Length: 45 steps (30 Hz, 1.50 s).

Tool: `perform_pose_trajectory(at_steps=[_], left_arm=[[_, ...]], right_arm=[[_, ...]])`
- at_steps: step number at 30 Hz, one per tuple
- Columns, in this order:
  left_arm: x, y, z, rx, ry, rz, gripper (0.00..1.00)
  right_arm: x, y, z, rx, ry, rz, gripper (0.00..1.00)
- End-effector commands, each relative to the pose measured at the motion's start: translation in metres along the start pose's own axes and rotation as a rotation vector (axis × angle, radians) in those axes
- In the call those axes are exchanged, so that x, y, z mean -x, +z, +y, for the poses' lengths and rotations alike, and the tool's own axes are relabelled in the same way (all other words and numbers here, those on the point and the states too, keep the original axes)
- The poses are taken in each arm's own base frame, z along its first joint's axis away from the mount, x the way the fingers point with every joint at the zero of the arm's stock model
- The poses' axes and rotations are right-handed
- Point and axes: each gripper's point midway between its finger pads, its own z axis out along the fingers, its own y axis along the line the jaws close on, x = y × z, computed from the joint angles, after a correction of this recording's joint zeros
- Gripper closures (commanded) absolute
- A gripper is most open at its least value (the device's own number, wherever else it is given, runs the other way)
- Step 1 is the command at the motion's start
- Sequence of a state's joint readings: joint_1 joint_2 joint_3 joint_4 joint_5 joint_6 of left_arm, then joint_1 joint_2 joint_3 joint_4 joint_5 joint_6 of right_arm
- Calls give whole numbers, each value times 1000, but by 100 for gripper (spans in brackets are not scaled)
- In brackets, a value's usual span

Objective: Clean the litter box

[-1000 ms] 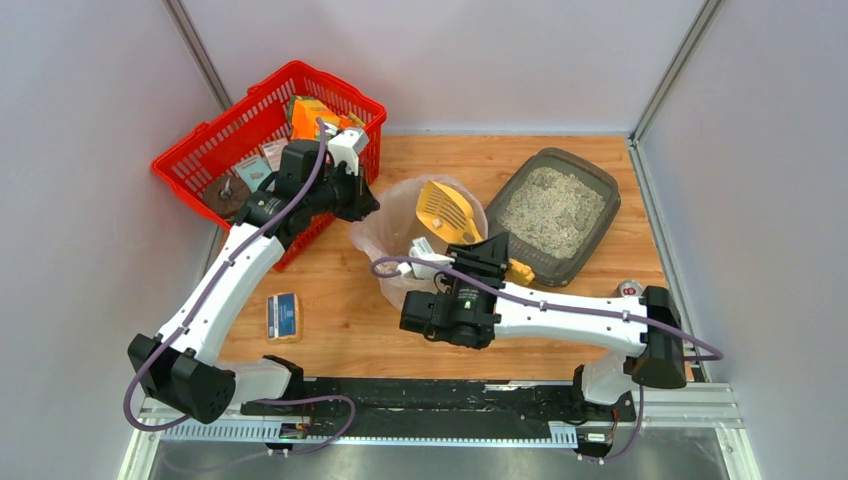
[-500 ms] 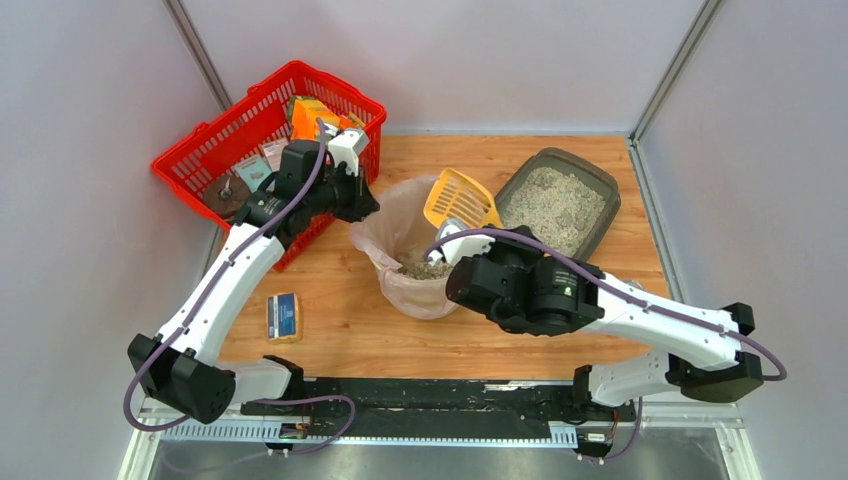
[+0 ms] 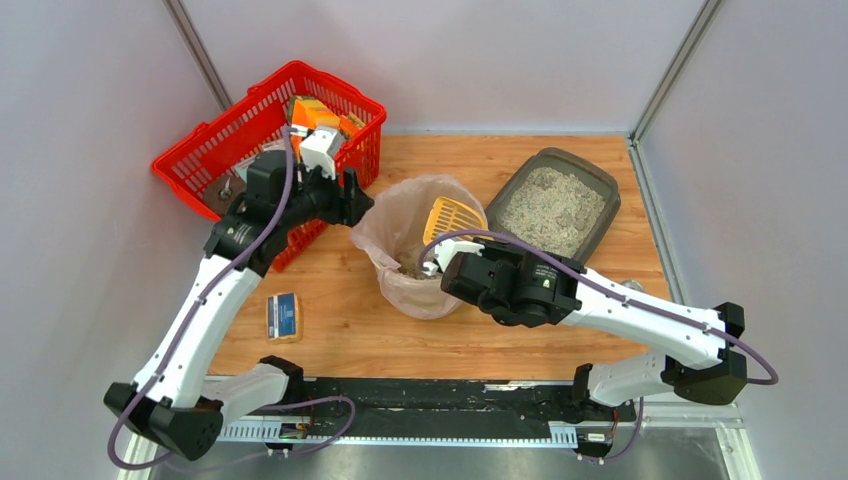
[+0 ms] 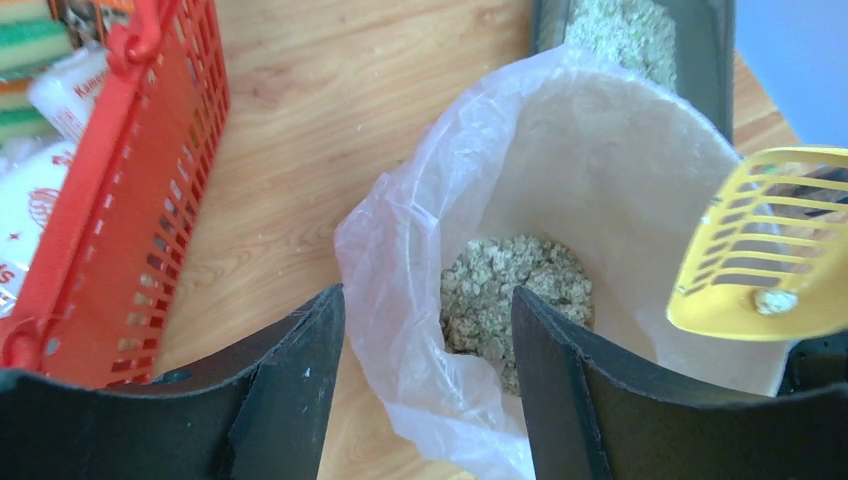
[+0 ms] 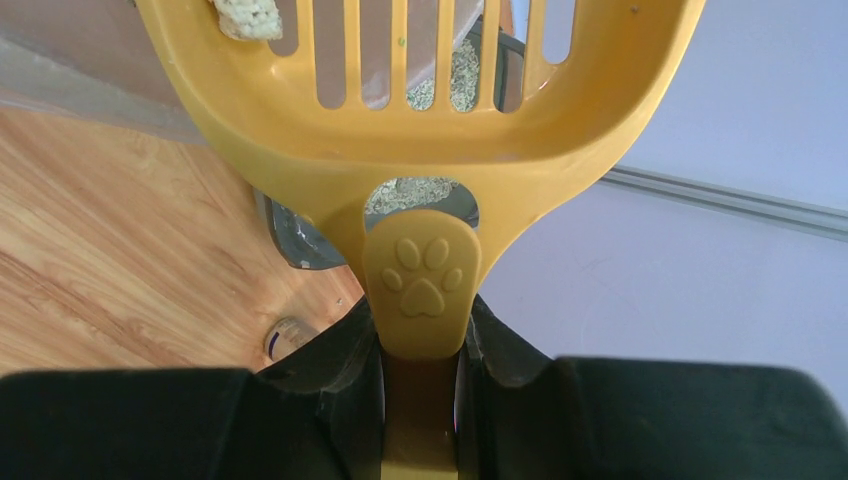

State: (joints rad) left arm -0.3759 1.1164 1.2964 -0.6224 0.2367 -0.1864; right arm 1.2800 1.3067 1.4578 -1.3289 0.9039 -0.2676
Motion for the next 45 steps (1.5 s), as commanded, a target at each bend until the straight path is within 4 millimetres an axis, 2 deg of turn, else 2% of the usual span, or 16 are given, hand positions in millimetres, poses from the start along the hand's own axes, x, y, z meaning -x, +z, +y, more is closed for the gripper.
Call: perform_pose_trajectory(at_steps=[1,7,10,17,21,27,30,31,33,34,35,38,41,42,44,45], left_arm=[[29,-18,-15,-79,67,-169,31],[27,-19,-82,-498,64,-152,30],[29,-22,-105,-658,23,-141,30],[18,-5,-113,-734,-54,-79,30],[4,5,-129,-801,-87,-3,29],[-7,20,-129,-778,-111,43,31],[-8,23,-133,-802,-133,49,42],[-9,25,-133,-806,-143,51,59],[-10,28,-135,-812,-175,60,74],[-14,33,-133,-804,-195,79,90],[-14,34,-133,-805,-210,86,97],[-20,42,-132,-796,-257,120,100],[-22,46,-130,-787,-275,124,100],[-22,47,-130,-780,-280,129,100],[-24,48,-129,-775,-287,136,100],[-25,48,-130,-778,-288,139,100]], right_arm=[[-4,0,-5,30,-21,8,100],[5,-7,-17,36,3,-30,100],[10,-7,-20,29,12,-55,100],[16,-7,-18,40,12,-89,100],[18,-10,-17,58,24,-118,100],[24,-12,-16,79,19,-167,100],[26,-13,-15,79,19,-182,100],[27,-12,-15,77,24,-184,100],[28,-11,-16,66,33,-186,100],[29,-11,-17,56,45,-196,99],[28,-9,-17,42,43,-187,96],[29,-7,-19,15,69,-207,87],[32,-7,-23,-8,104,-247,73],[29,-7,-24,-16,113,-253,64],[31,-6,-27,-26,142,-273,60],[28,-7,-28,-31,151,-278,52]])
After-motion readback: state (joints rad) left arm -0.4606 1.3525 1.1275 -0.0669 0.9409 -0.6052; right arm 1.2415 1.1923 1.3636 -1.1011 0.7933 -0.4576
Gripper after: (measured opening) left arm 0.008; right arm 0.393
